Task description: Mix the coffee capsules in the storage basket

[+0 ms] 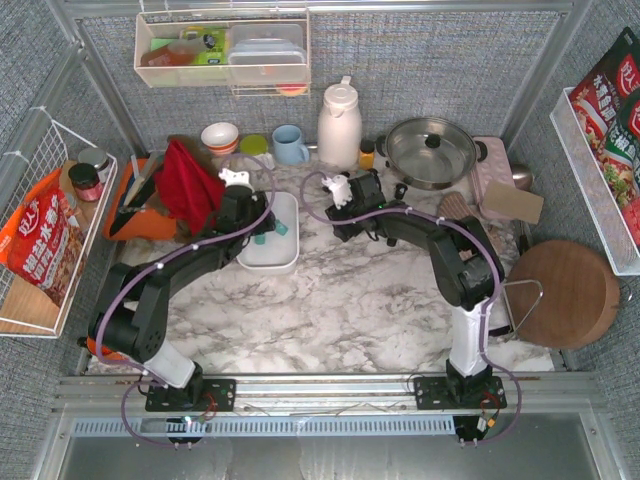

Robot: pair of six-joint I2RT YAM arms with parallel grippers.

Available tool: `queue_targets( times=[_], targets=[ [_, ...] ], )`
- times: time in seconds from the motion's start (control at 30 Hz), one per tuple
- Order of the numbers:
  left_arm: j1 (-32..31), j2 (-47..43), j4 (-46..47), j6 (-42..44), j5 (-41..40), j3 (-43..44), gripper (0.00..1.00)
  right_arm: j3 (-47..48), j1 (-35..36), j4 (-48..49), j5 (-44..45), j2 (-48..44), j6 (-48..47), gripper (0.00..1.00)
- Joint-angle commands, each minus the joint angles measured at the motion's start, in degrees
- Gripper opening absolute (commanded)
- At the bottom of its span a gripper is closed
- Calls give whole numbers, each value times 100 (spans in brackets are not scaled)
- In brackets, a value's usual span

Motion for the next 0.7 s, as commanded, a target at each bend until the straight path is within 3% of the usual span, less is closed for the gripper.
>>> queue_targets(
  times=[0.0, 0.37, 0.5, 0.67],
  targets=[
    [8, -361, 236, 35, 182, -231, 61, 292, 58, -605, 97, 180, -235, 51],
    [3, -706, 344, 3, 342, -546, 62, 711, 231, -1112, 240, 463, -464, 48],
    [-4, -698, 509, 12, 538, -622, 62, 527, 235, -899, 263, 338, -454, 36],
    [-50, -714, 955, 101, 918, -797, 62, -74, 212, -395, 91, -151, -373, 32]
  ],
)
